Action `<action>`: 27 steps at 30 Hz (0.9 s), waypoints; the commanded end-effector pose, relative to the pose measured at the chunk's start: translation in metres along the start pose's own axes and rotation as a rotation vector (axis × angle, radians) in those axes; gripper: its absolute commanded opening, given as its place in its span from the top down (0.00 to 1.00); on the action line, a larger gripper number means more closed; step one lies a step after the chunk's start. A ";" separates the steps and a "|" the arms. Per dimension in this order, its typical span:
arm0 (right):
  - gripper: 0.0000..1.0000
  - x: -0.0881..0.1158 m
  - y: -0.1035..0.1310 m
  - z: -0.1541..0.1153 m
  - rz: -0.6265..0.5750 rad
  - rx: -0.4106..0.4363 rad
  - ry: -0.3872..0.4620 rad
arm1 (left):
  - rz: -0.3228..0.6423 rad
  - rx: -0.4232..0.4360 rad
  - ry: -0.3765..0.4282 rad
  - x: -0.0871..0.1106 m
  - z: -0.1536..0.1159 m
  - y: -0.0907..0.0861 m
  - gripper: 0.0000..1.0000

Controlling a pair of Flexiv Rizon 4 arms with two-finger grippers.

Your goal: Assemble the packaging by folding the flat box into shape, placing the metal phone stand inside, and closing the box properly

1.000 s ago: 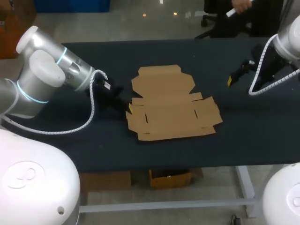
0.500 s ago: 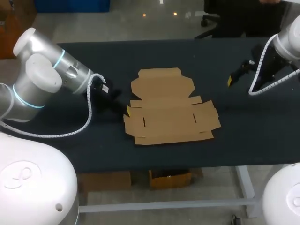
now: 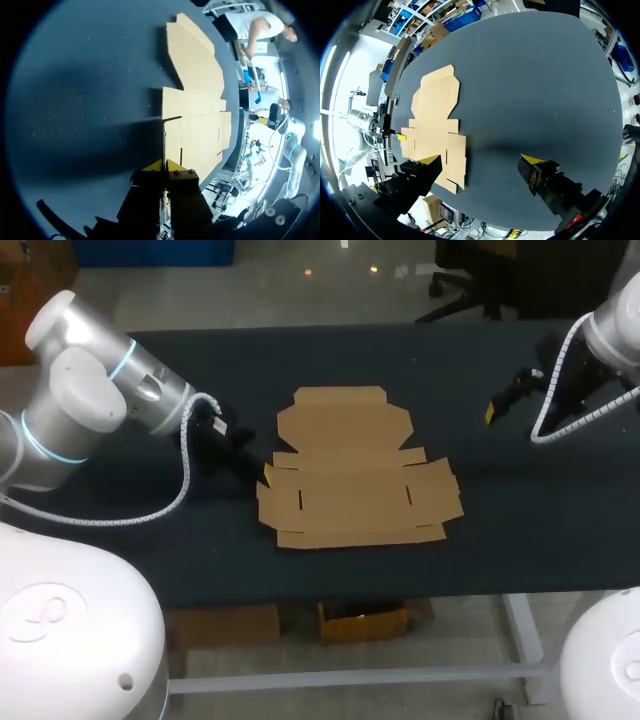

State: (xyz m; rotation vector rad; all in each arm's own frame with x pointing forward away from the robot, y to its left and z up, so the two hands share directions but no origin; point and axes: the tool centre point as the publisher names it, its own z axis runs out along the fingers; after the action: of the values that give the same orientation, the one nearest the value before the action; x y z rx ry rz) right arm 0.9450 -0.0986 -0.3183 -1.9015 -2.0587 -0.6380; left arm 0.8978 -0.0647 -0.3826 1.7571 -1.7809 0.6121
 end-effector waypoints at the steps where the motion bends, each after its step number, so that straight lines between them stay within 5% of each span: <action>1: 0.00 -0.001 -0.001 -0.001 -0.002 0.000 0.004 | -0.003 -0.012 -0.001 -0.001 0.001 -0.004 1.00; 15: 0.00 -0.001 -0.001 -0.001 -0.002 0.000 0.004 | -0.007 -0.015 0.008 -0.005 0.001 0.000 0.98; 20: 0.00 -0.001 -0.001 -0.001 -0.002 0.000 0.004 | -0.008 -0.006 0.008 -0.005 -0.003 0.000 0.55; 22: 0.00 -0.001 -0.001 -0.001 -0.002 0.000 0.004 | -0.006 0.004 0.007 -0.004 -0.005 0.001 0.00; 27: 0.00 -0.001 -0.001 -0.001 -0.002 0.000 0.004 | -0.003 0.052 0.004 -0.003 -0.017 0.004 0.00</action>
State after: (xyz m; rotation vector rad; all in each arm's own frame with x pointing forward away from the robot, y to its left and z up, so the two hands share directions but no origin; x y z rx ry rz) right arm 0.9449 -0.0986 -0.3182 -1.9015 -2.0586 -0.6380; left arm 0.9046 -0.0554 -0.3804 1.7668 -1.7710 0.6442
